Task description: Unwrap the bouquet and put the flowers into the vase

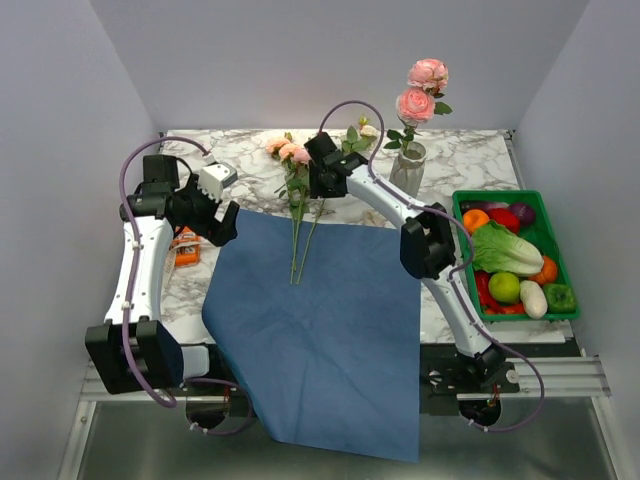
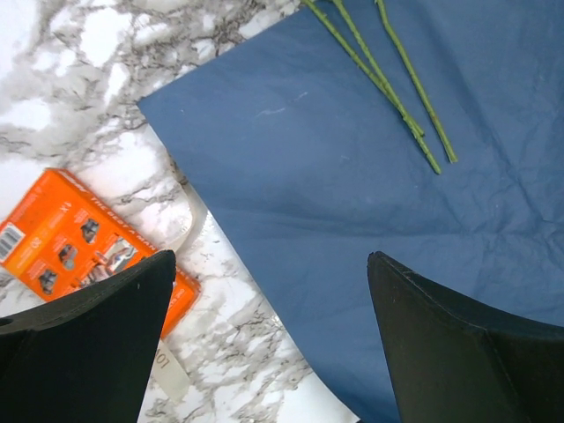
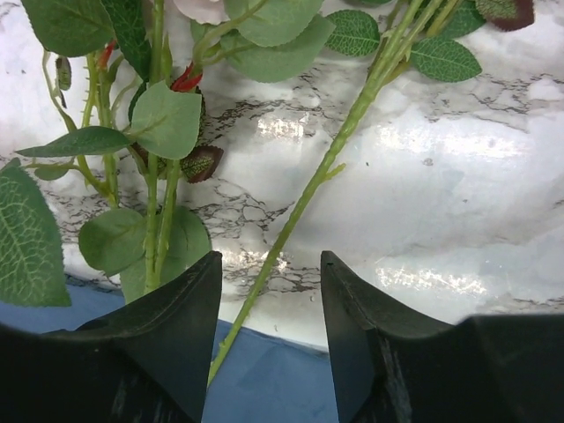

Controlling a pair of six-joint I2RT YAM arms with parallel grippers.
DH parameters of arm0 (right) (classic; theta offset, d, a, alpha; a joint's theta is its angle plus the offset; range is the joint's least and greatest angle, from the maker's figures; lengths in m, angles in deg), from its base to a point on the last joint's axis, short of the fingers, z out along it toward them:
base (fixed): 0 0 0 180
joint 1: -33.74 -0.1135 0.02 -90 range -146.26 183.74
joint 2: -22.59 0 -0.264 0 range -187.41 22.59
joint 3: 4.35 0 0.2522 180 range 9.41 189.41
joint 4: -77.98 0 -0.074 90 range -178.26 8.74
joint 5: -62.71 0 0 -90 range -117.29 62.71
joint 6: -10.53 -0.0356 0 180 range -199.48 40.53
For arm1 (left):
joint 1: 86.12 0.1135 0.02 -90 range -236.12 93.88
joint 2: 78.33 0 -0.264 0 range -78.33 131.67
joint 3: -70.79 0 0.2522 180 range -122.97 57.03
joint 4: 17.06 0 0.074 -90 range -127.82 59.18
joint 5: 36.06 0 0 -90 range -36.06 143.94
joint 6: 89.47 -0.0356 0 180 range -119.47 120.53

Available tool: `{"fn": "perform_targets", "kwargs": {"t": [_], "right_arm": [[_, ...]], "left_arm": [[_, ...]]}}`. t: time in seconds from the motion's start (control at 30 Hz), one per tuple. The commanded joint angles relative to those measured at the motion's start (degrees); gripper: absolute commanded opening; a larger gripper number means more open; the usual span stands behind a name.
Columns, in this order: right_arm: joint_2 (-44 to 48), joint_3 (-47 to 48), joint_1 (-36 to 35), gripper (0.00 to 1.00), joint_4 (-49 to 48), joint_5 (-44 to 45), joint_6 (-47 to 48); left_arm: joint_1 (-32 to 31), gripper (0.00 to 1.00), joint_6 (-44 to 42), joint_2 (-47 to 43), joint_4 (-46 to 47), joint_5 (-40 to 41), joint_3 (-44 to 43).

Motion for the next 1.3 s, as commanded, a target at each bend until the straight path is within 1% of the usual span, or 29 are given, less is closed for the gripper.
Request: {"fn": "perform_targets", "kwargs": {"t": [0.0,0.13,0.3,0.4,0.43,0.5,0.57,0.63,0.67,0.73,0.77,0.83,0.9,0.93,1.03,1.07,1.13,1.17,1.27], "right_arm": [[-3.51,1.93,-0.21,0.56,3.08,-0.18,-0.9],[-4.56,2.71,-0.12,0.54,3.52,-0.8,-1.16],[-6.32,3.95,-0.03,0.5,4.22,-1.06,-1.52],[-6.68,4.3,-0.03,0.47,4.31,-0.8,-1.43],[-6.85,4.47,0.05,0.43,4.13,-0.8,-1.34],[-6.94,4.83,0.05,0.38,4.48,-0.97,-1.08],[-6.94,4.56,0.14,0.33,4.75,-0.89,-0.38],[-6.15,3.51,0.32,0.29,5.1,-0.54,0.33],[-5.8,2.99,0.41,0.26,5.27,-0.62,0.76],[-4.57,0.7,0.67,0.21,5.27,-0.45,1.21],[-4.22,-0.09,0.84,0.16,5.27,-0.53,1.73],[-3.17,-1.58,0.85,0.12,5.54,-0.19,2.35],[-2.55,-2.73,0.93,0.04,6.06,-0.1,3.05],[-1.15,-5.26,0.85,0.01,6.15,0.08,3.14],[2.01,-11.41,0.85,0.01,4.93,0.52,3.32],[4.98,-16.92,0.85,0.01,3.36,0.61,3.49],[8.68,-22.39,0.85,0.01,1.07,0.61,3.67],[12.44,-27.73,0.85,0.01,-1.12,0.78,4.19],[17.04,-33.48,0.85,0.01,-3.6,2.01,5.33]], "left_arm": [[0.31,0.99,-1.39,2.98,3.2,2.12,3.27],[-0.22,0.99,-3.32,3.86,8.46,8.96,7.67],[-0.57,0.99,-3.16,6.76,10.84,11.27,8.99],[-2.76,0.99,-2.1,8.43,13.22,13.19,9.17],[-4.68,0.99,-1.75,8.87,14.53,13.98,9.08],[-6.19,0.99,-0.96,10.8,15.85,16.61,9.0],[-10.13,0.99,0.01,12.3,17.7,18.29,8.56],[-11.81,0.99,0.45,15.37,19.1,21.71,7.33],[-13.3,0.99,0.71,16.6,19.37,22.77,6.89],[-14.19,0.99,1.42,20.46,19.81,25.75,5.22],[-14.54,0.99,1.77,21.35,20.25,26.38,4.95],[-15.68,0.99,2.47,23.11,21.74,27.26,4.86],[-16.82,0.99,2.73,24.6,22.89,27.88,5.56],[-18.31,0.99,2.91,25.13,23.5,28.31,5.83],[-21.04,0.99,2.91,26.71,24.38,29.11,6.01],[-21.48,0.99,3.09,27.07,24.47,28.94,5.92],[-22.36,0.99,3.26,28.03,24.13,28.67,5.48],[-22.63,0.99,3.35,28.47,23.95,28.41,5.3],[-23.07,0.99,3.7,29.7,23.59,27.53,5.39]]}}
